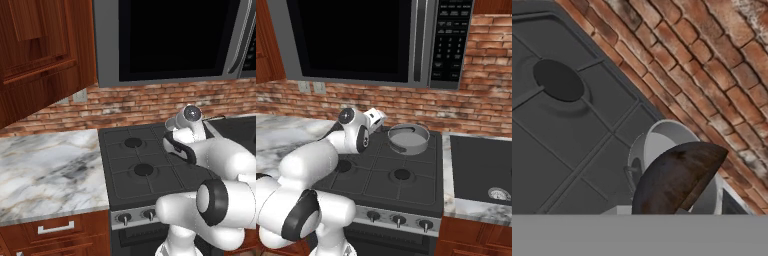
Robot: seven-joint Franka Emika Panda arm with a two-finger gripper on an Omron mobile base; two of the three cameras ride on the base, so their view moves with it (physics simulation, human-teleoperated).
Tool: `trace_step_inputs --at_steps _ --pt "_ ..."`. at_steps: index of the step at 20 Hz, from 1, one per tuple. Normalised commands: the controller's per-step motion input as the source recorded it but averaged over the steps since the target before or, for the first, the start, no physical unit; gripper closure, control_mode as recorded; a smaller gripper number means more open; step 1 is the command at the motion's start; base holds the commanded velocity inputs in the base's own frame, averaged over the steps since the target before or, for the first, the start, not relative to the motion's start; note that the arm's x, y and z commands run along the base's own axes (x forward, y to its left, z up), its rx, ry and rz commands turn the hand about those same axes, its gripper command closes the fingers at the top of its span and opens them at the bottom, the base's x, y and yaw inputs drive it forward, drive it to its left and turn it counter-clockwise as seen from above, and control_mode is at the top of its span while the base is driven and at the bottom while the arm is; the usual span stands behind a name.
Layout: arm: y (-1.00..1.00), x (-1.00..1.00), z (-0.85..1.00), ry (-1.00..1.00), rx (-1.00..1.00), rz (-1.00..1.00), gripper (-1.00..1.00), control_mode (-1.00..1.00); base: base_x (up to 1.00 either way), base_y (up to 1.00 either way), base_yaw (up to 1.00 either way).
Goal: Open the cabinet and move the ladle to the pot. Then close the cabinet.
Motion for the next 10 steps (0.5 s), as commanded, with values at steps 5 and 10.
trace_step_inputs --at_steps 5,10 --pt "-0.06 0.28 -0.22 -0.01 0.0 0.0 1.0 -1.0 0.0 0.0 0.0" --pt "-0.12 0.14 -0.14 -0.01 0.0 0.0 1.0 -1.0 0.0 0.0 0.0"
